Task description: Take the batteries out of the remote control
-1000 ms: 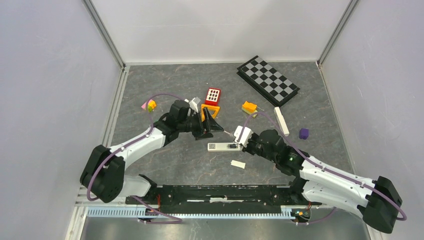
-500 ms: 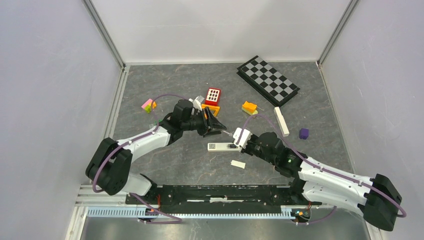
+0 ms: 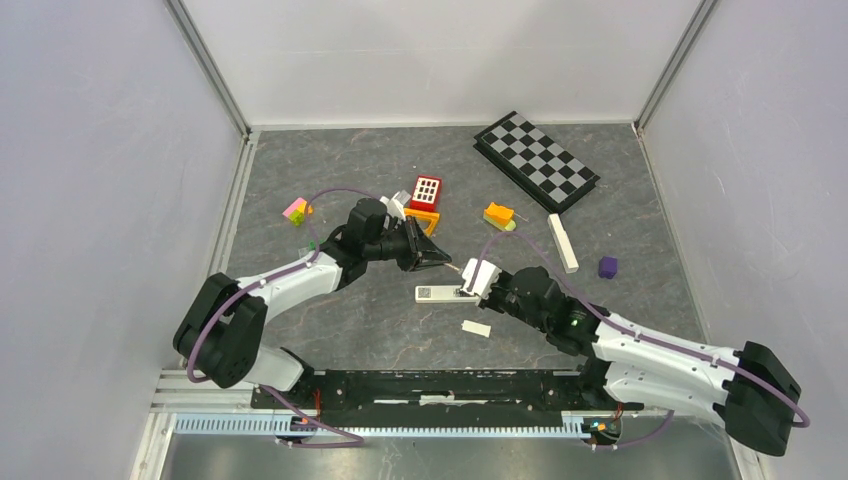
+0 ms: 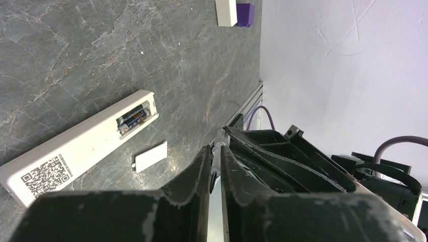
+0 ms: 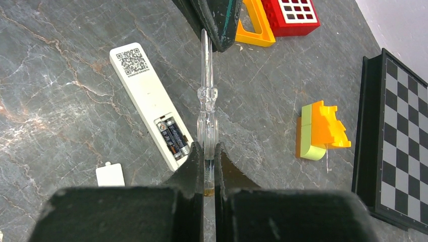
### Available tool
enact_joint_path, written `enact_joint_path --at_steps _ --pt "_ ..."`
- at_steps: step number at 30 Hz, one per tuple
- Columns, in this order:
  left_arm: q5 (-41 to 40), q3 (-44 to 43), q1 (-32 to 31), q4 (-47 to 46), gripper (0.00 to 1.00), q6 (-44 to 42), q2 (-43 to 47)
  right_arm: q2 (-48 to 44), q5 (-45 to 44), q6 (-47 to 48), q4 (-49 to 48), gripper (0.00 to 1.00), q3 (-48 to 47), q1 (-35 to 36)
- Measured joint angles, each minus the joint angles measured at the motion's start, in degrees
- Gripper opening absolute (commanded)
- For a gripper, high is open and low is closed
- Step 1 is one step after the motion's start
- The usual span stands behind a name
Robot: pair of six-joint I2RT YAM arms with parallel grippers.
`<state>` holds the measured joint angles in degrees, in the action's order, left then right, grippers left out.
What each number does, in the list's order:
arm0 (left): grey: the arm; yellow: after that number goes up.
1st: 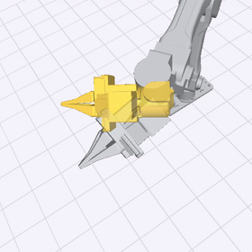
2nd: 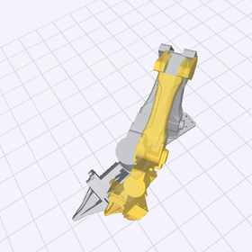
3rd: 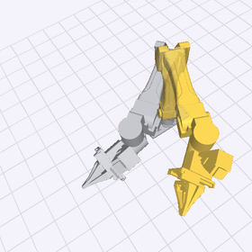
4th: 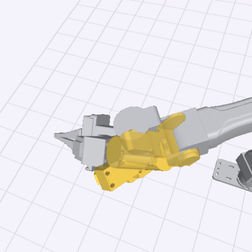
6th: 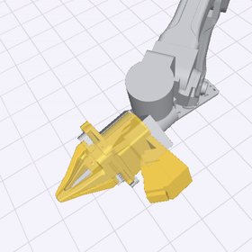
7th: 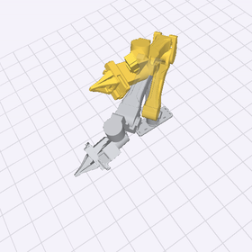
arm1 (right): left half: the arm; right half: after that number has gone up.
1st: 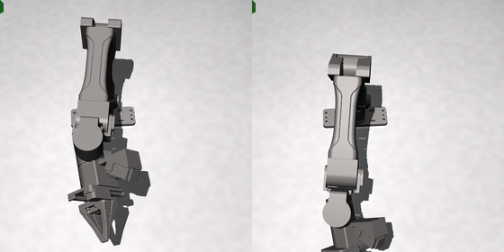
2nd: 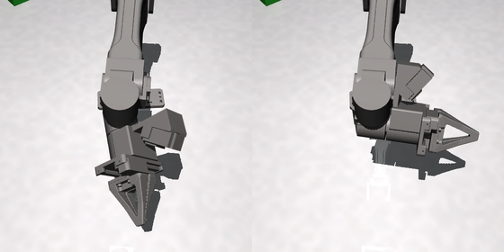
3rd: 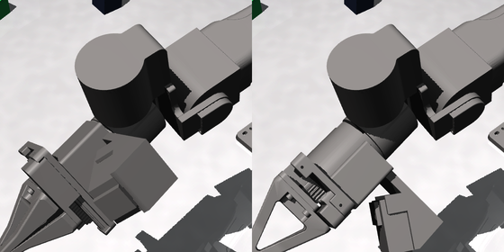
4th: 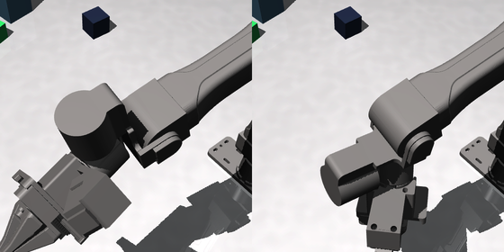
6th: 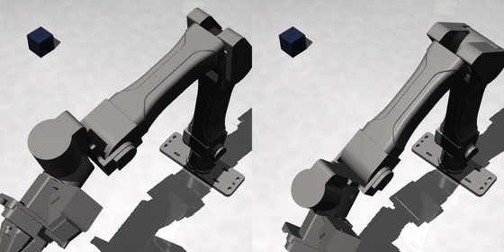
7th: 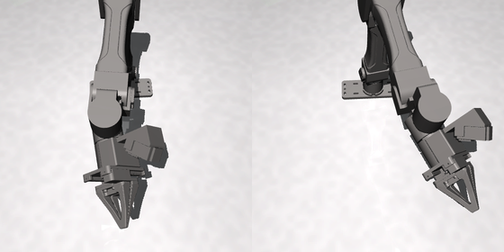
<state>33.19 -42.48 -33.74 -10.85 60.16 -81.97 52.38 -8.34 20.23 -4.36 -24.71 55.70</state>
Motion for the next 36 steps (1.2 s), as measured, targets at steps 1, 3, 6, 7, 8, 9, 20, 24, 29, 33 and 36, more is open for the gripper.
enact_joint_path --at_steps 1,3,6,7,8,9,20,24,29,33,36 --pt "0.02 0.0 -0.04 0.0 0.14 0.0 0.0 0.22 -0.37 -0.02 -0.09 0.0 0.0 0.07" --pt "0.0 0.0 -0.11 -0.02 0.12 0.0 0.0 0.76 -0.79 -0.35 -0.35 0.0 0.0 0.2" --pt "-0.02 0.0 -0.13 0.04 0.2 -0.02 0.0 1.73 -1.42 -0.9 -0.85 0.01 -0.02 0.57" --pt "-0.02 0.0 -0.15 0.04 0.21 -0.02 0.0 2.01 -1.77 -1.11 -1.05 0.01 -0.02 0.72" --pt "-0.02 0.0 -0.17 0.07 0.21 -0.04 0.0 2.23 -2.08 -1.36 -1.18 0.01 -0.02 0.9" --pt "-0.02 0.0 -0.22 0.11 0.21 -0.07 0.0 2.4 -2.32 -1.64 -1.22 0.01 -0.02 0.96" --pt "-0.13 -0.46 -0.61 2.58 0.02 -2.03 0.0 3.19 -2.93 -4.0 -0.96 0.15 -0.04 1.73" --pt "-0.13 -0.63 -0.83 2.58 0.02 -3.54 0.52 2.58 -2.69 -6.73 -0.76 0.61 -0.04 1.75" --pt "-1.31 1.62 -1.18 -0.66 0.02 -5.49 4.7 -1.09 -2.08 -13.2 -1.55 0.83 -0.33 1.79" --pt "-3.21 5.44 -1.16 -6.38 0.02 -6.88 9.81 -4.02 -0.92 -20.17 -2.1 0.86 -0.42 -0.15" --pt "-4.17 6.62 -1.16 -9.6 0.02 -8.2 12.24 -6.45 4.24 -28.09 -2.75 0.86 -0.44 -8.44"
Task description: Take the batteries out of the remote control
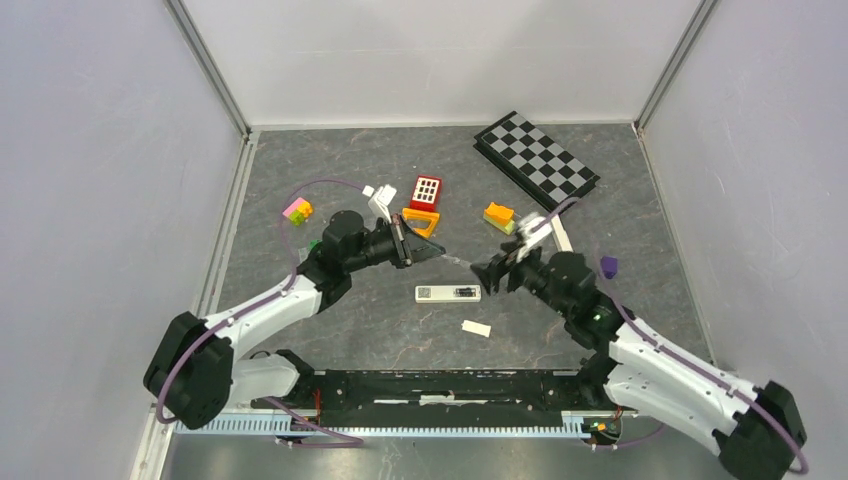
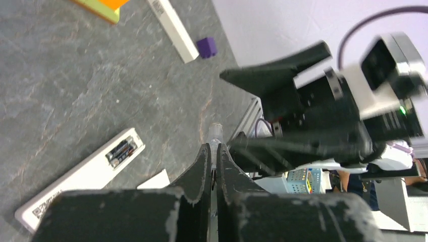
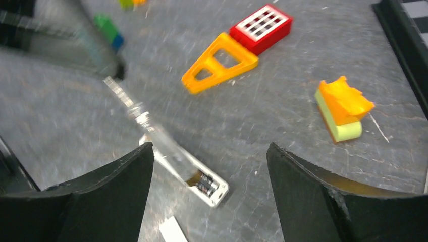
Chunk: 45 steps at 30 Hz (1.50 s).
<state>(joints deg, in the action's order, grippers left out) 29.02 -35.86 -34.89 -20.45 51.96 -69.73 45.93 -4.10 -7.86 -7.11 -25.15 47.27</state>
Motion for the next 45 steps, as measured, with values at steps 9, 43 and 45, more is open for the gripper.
enact_joint_path --at_steps 9,43,45 --pt "-0.83 4.87 0.0 -11.67 0.02 -0.85 5.07 -4.07 20.85 -26.8 -19.63 0.86 8.5 -18.8" --pt "9.01 6.25 -0.11 -36.02 0.02 7.89 -1.16 11.82 37.07 -53.11 -54.07 0.41 11.54 -18.21" --pt "9.03 6.25 -0.11 -36.35 0.02 8.15 -1.2 11.82 37.07 -53.2 -54.73 0.43 11.54 -18.12"
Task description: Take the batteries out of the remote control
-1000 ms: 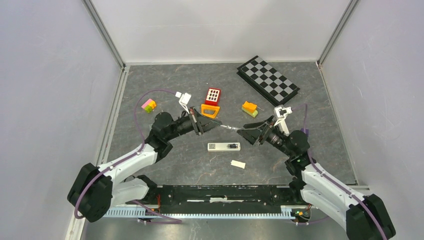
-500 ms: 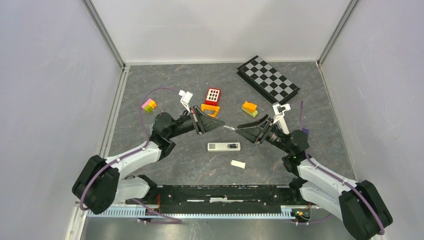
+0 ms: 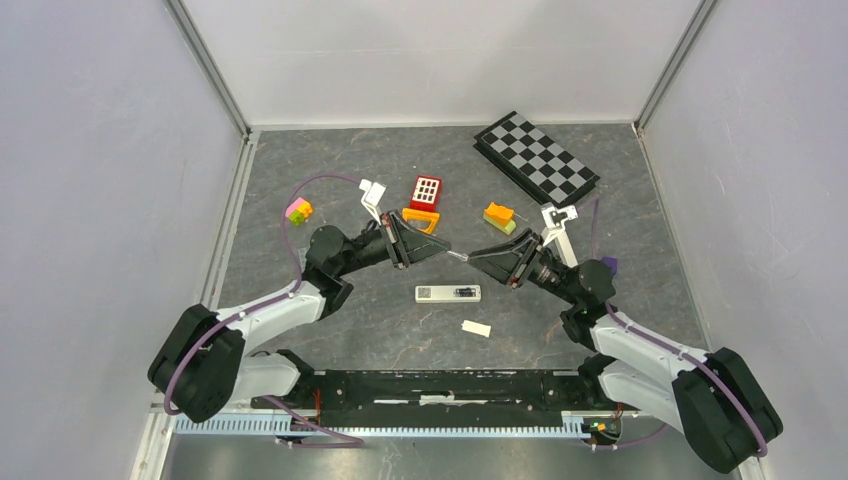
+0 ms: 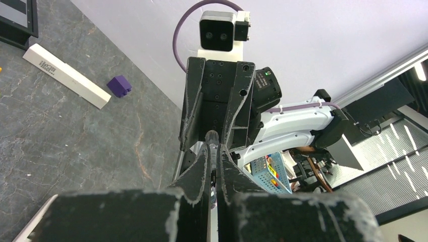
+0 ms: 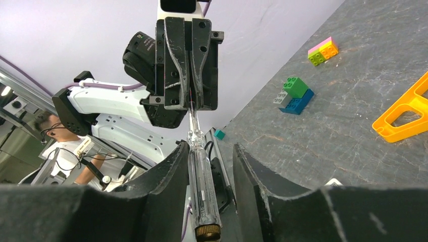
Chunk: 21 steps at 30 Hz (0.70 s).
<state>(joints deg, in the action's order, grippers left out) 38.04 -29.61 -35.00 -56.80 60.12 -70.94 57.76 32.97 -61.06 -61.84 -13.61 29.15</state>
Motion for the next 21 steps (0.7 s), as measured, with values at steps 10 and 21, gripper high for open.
enact_joint_path --at_steps 10,21 --pt "0.0 0.0 0.0 -0.79 0.02 0.07 -0.07 0.31 0.09 -0.24 -0.5 0.39 -0.04 0.0" --pt "-0.46 0.0 0.04 -1.05 0.08 0.76 -0.59 0.04 1.01 -1.81 -1.97 0.04 -0.17 0.2"
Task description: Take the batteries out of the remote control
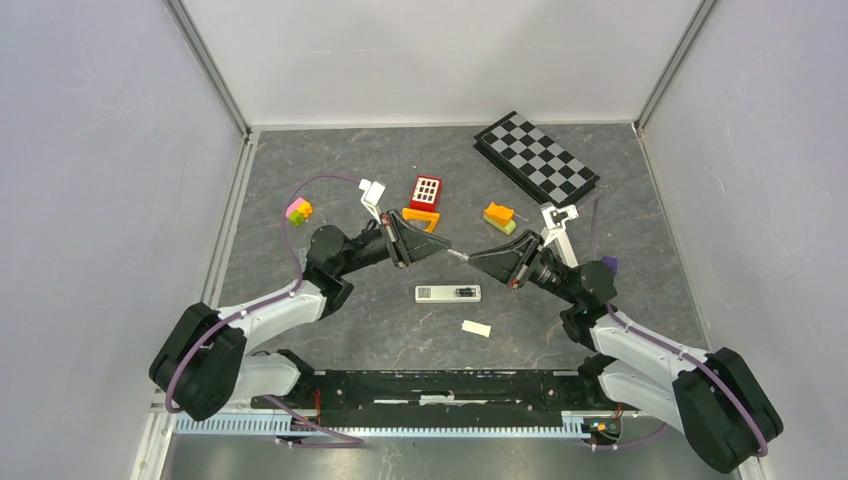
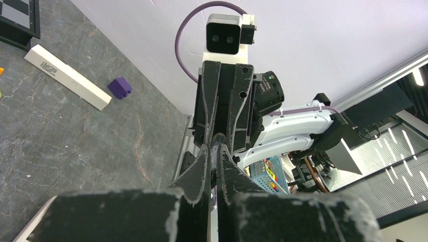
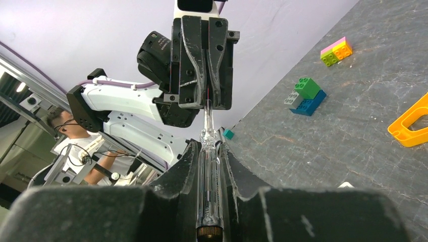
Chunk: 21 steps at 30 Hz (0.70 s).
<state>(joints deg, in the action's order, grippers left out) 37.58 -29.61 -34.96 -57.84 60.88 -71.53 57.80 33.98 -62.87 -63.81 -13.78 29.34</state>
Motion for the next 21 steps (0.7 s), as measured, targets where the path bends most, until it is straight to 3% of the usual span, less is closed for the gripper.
enact_joint_path --at_steps 2,4,5,10,13,17,21 --pt "0.02 0.0 0.0 -0.02 0.57 0.02 0.0 -0.11 0.02 0.0 0.02 0.0 0.0 0.0" --pt "0.02 0.0 -0.04 0.46 0.89 -0.24 0.02 -0.26 -0.04 0.13 0.13 0.0 0.0 0.02" --pt "0.02 0.0 -0.04 1.09 0.99 -0.48 0.04 -0.42 -0.11 0.22 0.28 0.0 0.0 -0.02" --pt "-2.05 0.02 2.45 10.43 1.0 -2.67 3.65 -1.27 0.79 1.31 1.07 0.0 0.02 -1.55" --pt "-5.33 0.02 7.21 20.59 1.0 -4.81 8.72 -2.75 1.53 3.87 4.94 0.0 0.04 -3.21" --pt "-9.49 -0.13 13.94 34.71 0.99 -8.52 12.55 -6.19 0.31 14.53 22.73 0.0 -2.8 -3.91" --pt "-11.41 -3.63 15.21 50.73 0.96 -15.15 8.96 -7.23 -1.68 26.27 40.57 0.0 -9.86 -3.91"
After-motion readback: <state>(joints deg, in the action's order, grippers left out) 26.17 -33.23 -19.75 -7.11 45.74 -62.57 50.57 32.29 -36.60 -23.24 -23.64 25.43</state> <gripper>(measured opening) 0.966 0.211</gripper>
